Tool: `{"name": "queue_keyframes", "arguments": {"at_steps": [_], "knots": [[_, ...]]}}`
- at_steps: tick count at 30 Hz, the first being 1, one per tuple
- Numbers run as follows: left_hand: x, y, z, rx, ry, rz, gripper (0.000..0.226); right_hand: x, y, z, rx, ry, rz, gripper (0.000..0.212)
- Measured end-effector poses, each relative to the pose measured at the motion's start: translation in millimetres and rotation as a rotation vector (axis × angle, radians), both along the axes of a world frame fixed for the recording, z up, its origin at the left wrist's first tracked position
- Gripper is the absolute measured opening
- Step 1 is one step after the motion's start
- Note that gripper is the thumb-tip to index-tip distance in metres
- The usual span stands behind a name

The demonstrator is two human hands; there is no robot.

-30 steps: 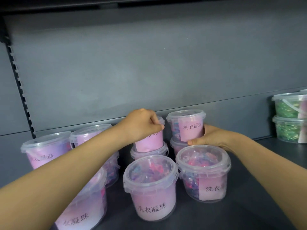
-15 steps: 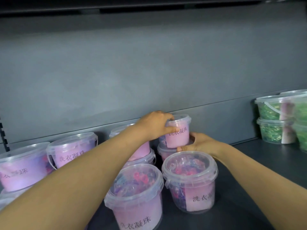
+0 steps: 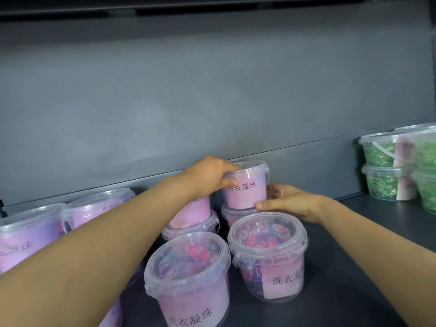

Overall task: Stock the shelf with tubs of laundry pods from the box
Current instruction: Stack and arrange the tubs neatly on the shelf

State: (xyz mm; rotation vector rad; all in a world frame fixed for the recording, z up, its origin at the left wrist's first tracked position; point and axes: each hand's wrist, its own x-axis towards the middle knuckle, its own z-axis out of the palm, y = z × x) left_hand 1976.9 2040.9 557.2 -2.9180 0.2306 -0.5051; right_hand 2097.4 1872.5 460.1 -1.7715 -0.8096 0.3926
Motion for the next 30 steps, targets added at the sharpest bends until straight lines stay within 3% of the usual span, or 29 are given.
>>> {"name": "queue_keyframes", "arguments": {"at_steps": [4,8,13,17,21,26,28,30], "knots": [[-1,-1,-4,-0.011,-0.035,-0.008,0.043,-5,3,-5,-0.016,-0.018,-0.015,0.113],[-2,1,-5,-0.012,-0.057,-0.023,0.043,-4,4,-2,0.014,-0.004,-0.012,0.150],[-4,5,-3,0.004,-0.041,-0.019,0.044,-6,4,1,0.104,0.118,0.086,0.152],[-2,5,-6,-0.005,-0.058,-0.014,0.043,-5,2,-3,0.114,0.103,-0.002,0.154],[-5,4,-12,-0.052,-0.076,-0.012,0.044,-19,-3,0,0.050,0.036,-0.103,0.127],[-46,3,-19,-0.230,-0.319,0.034,0.045,-52,-15,9,0.004,-0.164,-0.288,0.056],[-78,0,-32,-0.279,-0.332,0.049,0.042,-75,-27,14,0.004,-0.187,-0.234,0.043],[-117,-6,-52,-0.349,-0.186,0.096,0.054,-98,-38,13,-0.057,-0.212,-0.111,0.051]]}}
